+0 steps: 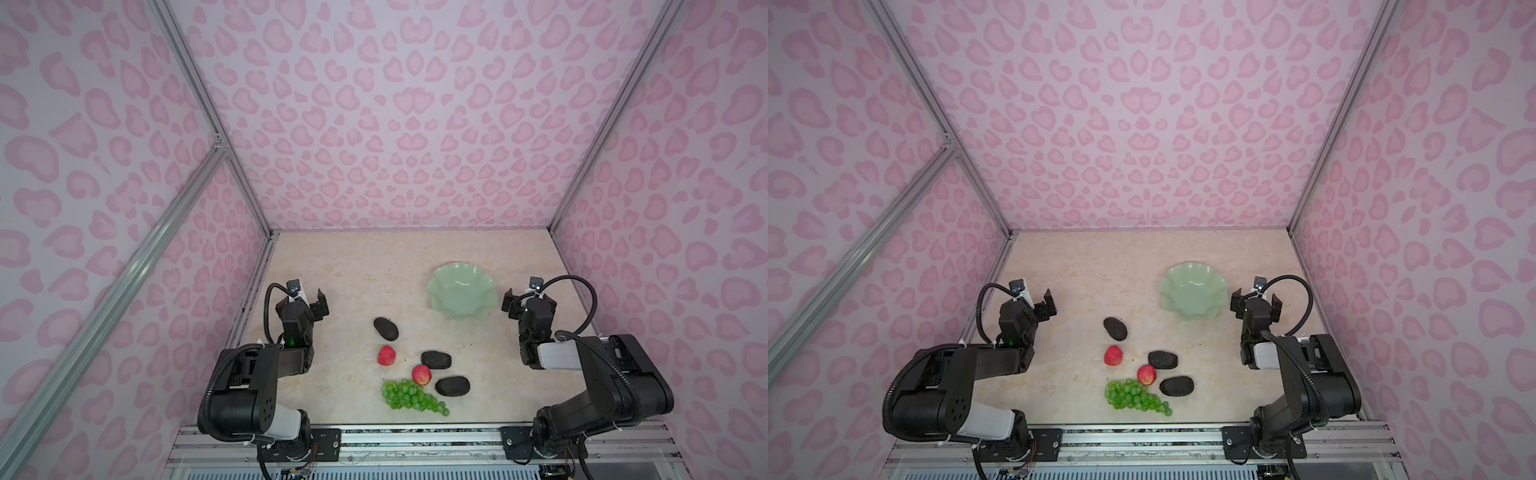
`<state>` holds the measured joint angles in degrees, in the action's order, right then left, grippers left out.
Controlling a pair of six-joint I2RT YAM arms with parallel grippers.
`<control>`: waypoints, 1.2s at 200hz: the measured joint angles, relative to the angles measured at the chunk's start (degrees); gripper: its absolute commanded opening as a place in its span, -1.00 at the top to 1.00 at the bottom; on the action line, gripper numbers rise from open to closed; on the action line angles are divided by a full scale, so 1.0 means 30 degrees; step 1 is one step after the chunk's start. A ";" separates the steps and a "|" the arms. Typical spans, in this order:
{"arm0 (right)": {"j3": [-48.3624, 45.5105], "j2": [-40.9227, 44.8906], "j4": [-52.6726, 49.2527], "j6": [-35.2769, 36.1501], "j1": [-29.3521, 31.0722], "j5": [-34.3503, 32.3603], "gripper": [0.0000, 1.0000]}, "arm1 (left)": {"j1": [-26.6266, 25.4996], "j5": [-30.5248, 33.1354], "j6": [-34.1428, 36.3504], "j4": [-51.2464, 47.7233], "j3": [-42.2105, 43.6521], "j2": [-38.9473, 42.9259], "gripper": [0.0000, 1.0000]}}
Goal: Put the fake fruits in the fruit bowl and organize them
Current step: 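Move the right gripper toward the dark fruit nearest the bowl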
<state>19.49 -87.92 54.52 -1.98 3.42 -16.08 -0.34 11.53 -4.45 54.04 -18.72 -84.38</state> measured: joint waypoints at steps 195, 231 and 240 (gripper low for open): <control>0.0000 -0.0015 -0.0051 0.0000 -0.0015 0.0007 -0.98 | 0.0007 -0.0058 0.0000 0.0000 0.0000 0.0000 -0.95; 0.0000 -0.0007 -0.0044 -0.0029 -0.0015 -0.0066 -0.98 | 0.0022 -0.0058 0.0000 0.0000 0.0007 0.0022 -0.99; -0.0058 0.0109 0.0000 -0.0160 -0.0022 -0.0270 -0.98 | 0.0015 -0.0080 0.0015 -0.0364 -0.0087 0.0226 -0.95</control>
<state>19.31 -87.59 54.52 -2.46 3.36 -16.88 -0.30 11.29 -4.40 52.95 -18.98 -83.70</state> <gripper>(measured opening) 0.991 0.999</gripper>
